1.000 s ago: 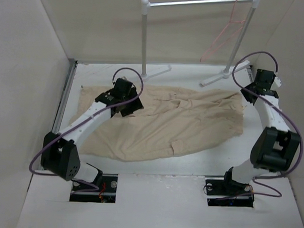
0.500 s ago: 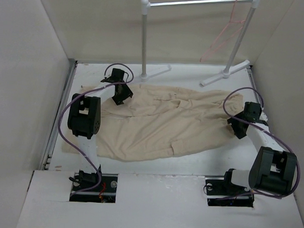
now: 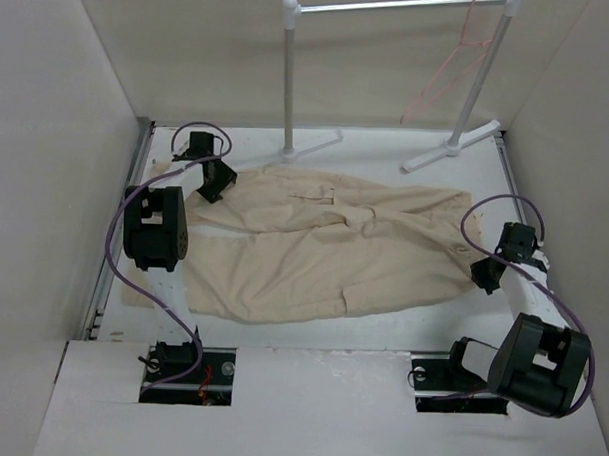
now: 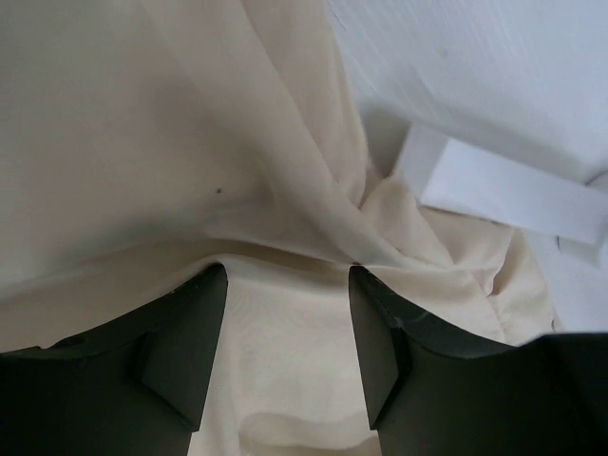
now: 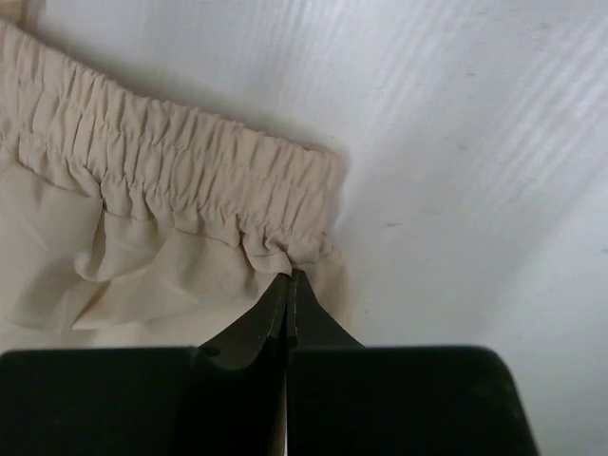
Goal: Place the trousers on the hanger
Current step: Flatten out the trousers at the center of the board.
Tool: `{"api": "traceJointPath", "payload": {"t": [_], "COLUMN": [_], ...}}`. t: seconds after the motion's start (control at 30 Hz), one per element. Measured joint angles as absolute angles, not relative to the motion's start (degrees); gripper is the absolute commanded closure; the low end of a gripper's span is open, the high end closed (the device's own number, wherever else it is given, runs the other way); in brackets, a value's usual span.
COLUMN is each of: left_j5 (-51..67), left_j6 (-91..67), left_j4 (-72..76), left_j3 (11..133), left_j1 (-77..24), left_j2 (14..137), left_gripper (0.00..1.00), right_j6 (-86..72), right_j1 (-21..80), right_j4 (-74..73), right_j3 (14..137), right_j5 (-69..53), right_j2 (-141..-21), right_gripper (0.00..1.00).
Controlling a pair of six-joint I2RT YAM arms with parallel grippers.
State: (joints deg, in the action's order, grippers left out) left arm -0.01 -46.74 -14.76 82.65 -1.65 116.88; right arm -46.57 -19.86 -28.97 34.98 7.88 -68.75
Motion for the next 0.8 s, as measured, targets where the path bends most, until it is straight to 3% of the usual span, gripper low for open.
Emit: {"api": "traceJointPath", "payload": {"t": [0.1,0.37,0.53,0.8], "left_j5": [-0.01,1.76,2.11,0.58], "left_j6": [-47.22,-47.44,-47.42,-46.74], "left_j4": [-14.79,-14.24,-12.97,-12.69], "left_j3": [83.07,83.31,78.15,70.96], "left_j1": [-0.25,-0.78,-3.27,-13.15], "left_j2": [116.88,114.89,105.62,94.94], "left_gripper": [0.46,0.43,0.45,0.63], "right_j6": [-46.76,-46.76,-46.76,-46.74], "right_j1": [-20.58,-20.56,-20.56,-20.56], "right_j4": [-31.2,-33.17,-33.39,-33.67], "right_j3": [34.52,34.52,34.54,34.54], "right_j5": [8.8,10.02,10.13,10.15], "right_j2": [-65.73,-64.05,-64.05,-64.05], "right_gripper": [0.89,0.89,0.89,0.89]}}
